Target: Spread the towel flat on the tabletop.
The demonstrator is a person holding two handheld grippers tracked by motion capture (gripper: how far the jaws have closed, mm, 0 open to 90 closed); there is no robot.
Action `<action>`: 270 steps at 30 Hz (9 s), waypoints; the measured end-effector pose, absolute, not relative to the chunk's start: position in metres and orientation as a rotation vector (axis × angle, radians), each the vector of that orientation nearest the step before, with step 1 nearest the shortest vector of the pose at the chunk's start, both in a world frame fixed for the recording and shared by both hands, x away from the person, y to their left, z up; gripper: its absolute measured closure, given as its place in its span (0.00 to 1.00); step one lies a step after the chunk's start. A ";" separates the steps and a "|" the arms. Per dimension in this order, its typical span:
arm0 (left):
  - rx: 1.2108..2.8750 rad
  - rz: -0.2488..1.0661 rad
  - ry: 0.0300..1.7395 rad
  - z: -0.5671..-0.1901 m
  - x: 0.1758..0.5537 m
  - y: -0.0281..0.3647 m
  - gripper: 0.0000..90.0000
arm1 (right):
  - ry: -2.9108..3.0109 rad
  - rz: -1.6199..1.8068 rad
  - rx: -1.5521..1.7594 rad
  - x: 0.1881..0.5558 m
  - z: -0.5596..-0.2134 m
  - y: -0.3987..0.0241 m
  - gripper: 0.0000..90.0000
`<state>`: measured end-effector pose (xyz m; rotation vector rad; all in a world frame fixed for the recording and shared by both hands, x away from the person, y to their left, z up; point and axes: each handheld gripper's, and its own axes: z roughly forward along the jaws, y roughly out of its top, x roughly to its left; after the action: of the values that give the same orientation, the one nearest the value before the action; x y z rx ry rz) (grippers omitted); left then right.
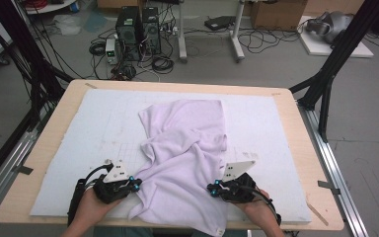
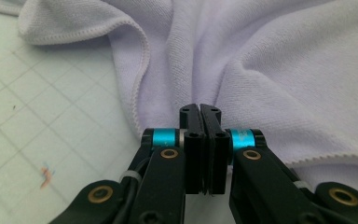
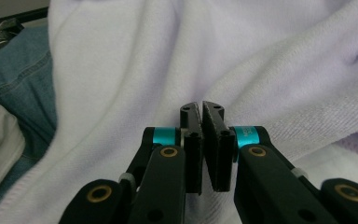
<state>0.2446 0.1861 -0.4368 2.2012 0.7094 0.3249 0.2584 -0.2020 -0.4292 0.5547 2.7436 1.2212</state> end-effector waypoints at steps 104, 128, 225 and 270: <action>2.186 0.255 0.592 -0.417 0.218 0.202 0.95 | 2.784 1.250 0.524 0.244 -0.418 -0.214 0.97; 2.168 0.249 0.659 -0.426 0.277 0.185 0.73 | 2.754 1.154 0.604 0.270 -0.441 -0.208 0.71; 2.070 0.395 0.761 -0.393 0.302 0.194 1.00 | 2.740 1.108 0.708 0.283 -0.439 -0.241 0.77; 2.229 0.335 0.641 -0.423 0.300 0.147 0.99 | 2.764 1.055 0.666 0.293 -0.435 -0.229 0.71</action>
<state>0.3005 0.1469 -0.4228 2.2289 0.6407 0.3349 0.2926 -0.2286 -0.4351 0.6657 2.7635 1.0555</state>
